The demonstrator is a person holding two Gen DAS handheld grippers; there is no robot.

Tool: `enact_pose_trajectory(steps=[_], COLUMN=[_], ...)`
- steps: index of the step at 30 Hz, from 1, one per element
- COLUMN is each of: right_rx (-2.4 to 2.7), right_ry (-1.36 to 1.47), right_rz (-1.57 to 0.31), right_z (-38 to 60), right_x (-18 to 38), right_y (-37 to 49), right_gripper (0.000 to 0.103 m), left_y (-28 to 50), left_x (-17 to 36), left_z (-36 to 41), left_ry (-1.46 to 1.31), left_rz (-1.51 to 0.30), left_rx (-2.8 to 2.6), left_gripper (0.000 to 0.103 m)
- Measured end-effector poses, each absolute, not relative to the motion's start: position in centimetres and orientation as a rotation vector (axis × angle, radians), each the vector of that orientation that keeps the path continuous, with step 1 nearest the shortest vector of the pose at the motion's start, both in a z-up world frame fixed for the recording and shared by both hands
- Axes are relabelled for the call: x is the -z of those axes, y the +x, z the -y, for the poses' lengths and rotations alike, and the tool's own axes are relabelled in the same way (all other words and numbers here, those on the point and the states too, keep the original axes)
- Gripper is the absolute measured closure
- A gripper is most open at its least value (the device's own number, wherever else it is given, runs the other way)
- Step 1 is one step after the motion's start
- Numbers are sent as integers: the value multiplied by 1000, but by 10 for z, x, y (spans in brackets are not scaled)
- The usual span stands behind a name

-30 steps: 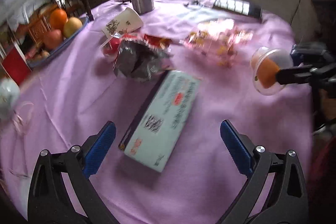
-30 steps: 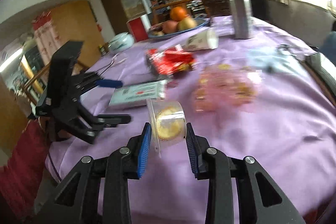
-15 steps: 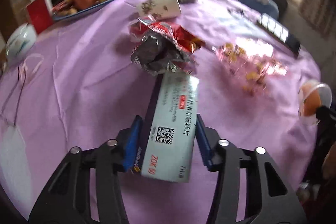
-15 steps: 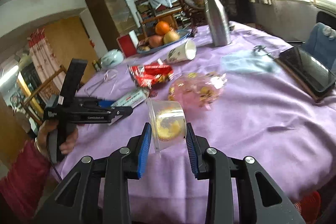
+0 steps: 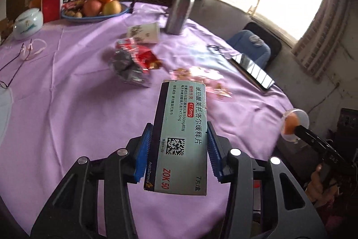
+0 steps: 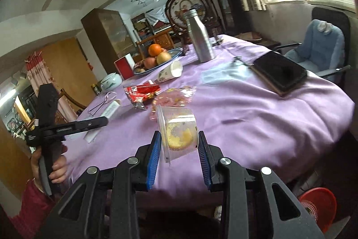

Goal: Collect trash
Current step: 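Carry the medicine box and jelly cup to the red wastebasket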

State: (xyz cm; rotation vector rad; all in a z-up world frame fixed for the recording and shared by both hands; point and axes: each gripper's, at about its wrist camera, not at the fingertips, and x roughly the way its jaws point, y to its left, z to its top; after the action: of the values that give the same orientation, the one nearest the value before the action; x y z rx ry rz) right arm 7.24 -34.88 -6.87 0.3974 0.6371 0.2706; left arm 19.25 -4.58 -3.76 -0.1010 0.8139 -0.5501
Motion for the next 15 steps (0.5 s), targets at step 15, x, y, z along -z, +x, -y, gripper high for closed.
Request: enact_pose_trajectory(steps=[15], right_rx=[-8], right_ry=[508], right_rz=[-680], right_z=[473], right_x=[123], right_y=[-18], right_gripper=[70], left_y=[121], left_x=[44], left_z=[171], left_ry=[-9], left_rz=[-798], left_rx=[762], left_gripper=[56])
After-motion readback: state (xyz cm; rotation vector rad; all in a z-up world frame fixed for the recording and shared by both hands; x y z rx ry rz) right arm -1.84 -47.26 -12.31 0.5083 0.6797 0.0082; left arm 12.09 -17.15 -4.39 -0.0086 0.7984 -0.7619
